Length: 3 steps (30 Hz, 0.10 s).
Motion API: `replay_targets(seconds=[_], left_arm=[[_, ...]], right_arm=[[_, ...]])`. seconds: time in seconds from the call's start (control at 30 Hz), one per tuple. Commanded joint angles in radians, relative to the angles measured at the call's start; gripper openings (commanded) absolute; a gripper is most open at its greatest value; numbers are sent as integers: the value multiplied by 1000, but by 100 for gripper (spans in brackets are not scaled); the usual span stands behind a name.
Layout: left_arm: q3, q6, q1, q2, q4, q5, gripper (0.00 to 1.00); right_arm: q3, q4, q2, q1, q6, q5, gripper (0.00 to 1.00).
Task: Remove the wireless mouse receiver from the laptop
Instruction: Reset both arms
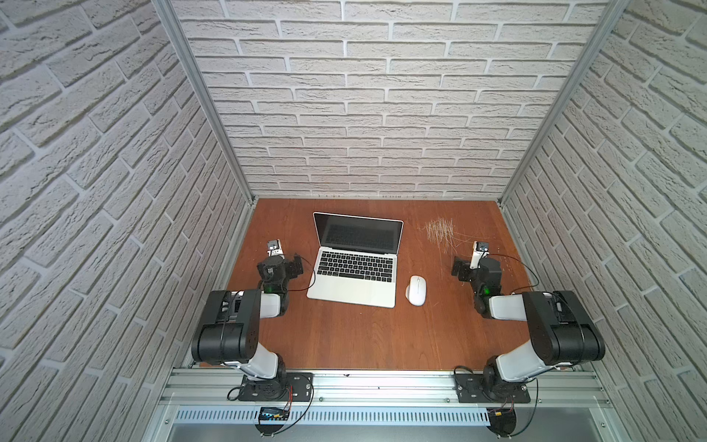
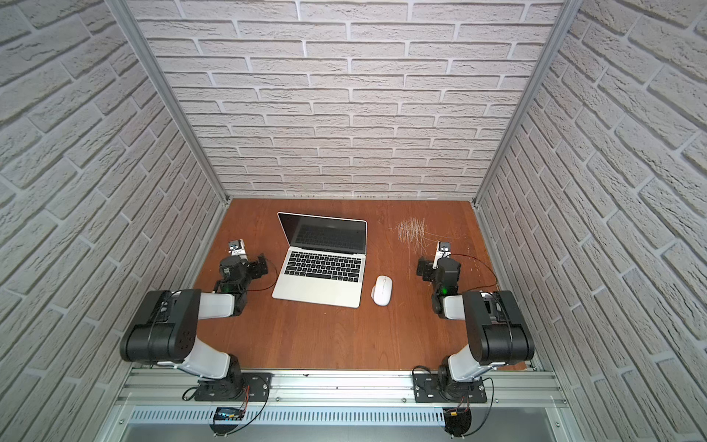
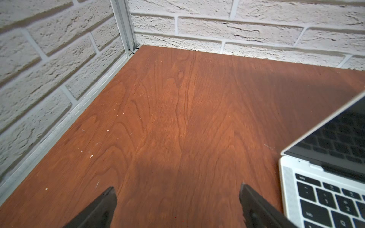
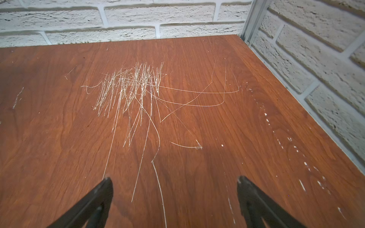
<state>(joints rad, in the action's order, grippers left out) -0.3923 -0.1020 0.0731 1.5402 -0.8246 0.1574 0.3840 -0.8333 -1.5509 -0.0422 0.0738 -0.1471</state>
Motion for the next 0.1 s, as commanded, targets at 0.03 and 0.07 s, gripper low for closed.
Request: replay_targets(seconds=[0.03,0.07], left_arm=[[3,13,5,4,-47,-13,98],[4,14,5,4,-47,-13,98]], right_arm=[[19,-17,16,-5,-9,2,99],[19,-16,17,-5,-8,2,99]])
